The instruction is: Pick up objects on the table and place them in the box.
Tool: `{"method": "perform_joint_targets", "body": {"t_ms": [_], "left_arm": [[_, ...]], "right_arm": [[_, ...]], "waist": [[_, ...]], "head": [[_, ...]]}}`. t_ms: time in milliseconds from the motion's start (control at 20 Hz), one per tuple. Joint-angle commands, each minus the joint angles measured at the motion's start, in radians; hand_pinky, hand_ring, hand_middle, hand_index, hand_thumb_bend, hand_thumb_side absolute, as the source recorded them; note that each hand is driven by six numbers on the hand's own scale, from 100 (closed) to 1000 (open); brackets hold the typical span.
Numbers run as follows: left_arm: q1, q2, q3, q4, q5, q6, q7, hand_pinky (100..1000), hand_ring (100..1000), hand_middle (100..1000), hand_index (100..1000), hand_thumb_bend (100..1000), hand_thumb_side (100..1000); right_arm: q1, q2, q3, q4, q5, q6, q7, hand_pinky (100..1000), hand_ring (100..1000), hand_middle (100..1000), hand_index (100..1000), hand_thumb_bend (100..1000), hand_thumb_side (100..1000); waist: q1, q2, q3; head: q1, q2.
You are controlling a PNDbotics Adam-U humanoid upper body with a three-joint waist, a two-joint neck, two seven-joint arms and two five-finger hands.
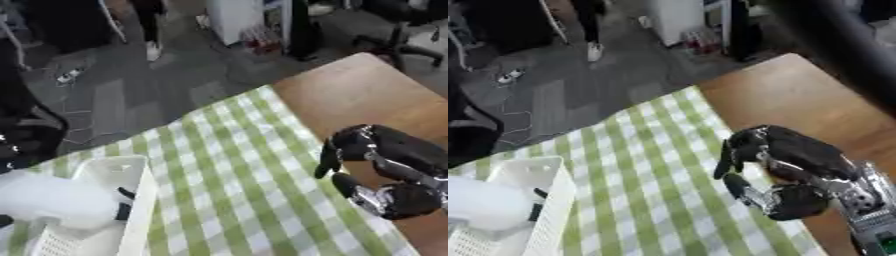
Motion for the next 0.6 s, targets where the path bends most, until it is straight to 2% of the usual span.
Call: {"method": "perform_joint_targets", "body": {"t_ms": [50, 350, 400, 500, 550, 600], "left_arm": [[-0.025, 0.069, 0.027, -0.040, 0.088, -0.031, -0.027, 935, 895, 856, 902, 322, 1000], [-0.032, 0.097, 0.038, -0.090, 0.204, -0.041, -0.084, 945, 894, 856, 900, 314, 1000], [-0.032, 0.102, 0.040, -0.103, 0.225, -0.043, -0.087, 932, 886, 853, 895, 275, 1000], [-0.007, 0.133, 0.043, -0.161, 0.278, -0.049, -0.082, 917, 874, 851, 892, 236, 1000], [0.026, 0.161, 0.050, -0.213, 0.314, -0.048, -0.074, 929, 883, 853, 895, 258, 1000], [0.060, 0.186, 0.058, -0.264, 0.348, -0.042, -0.073, 897, 862, 844, 877, 142, 1000]], "right_arm": [[-0.004, -0.025, -0.002, -0.013, 0.002, 0.001, 0.007, 577, 448, 523, 650, 100, 1000], [-0.001, -0.026, 0.001, -0.013, 0.002, 0.000, 0.016, 577, 448, 523, 650, 100, 1000], [0.002, -0.027, 0.002, -0.013, 0.004, 0.000, 0.018, 577, 449, 523, 651, 100, 1000], [0.009, -0.028, 0.000, -0.013, 0.011, 0.004, 0.020, 578, 449, 524, 651, 100, 1000], [0.014, -0.030, -0.002, -0.013, 0.015, 0.006, 0.018, 578, 449, 524, 651, 100, 1000], [0.018, -0.031, -0.003, -0.013, 0.018, 0.008, 0.017, 577, 448, 523, 651, 100, 1000]], "waist": [[-0.009, -0.022, 0.005], [-0.009, -0.024, 0.008], [-0.009, -0.025, 0.012], [-0.009, -0.027, 0.022], [-0.009, -0.028, 0.027], [-0.009, -0.029, 0.033]], "head": [[-0.009, -0.001], [-0.011, -0.008], [-0.014, -0.007], [-0.025, -0.007], [-0.032, -0.008], [-0.042, -0.011]]}}
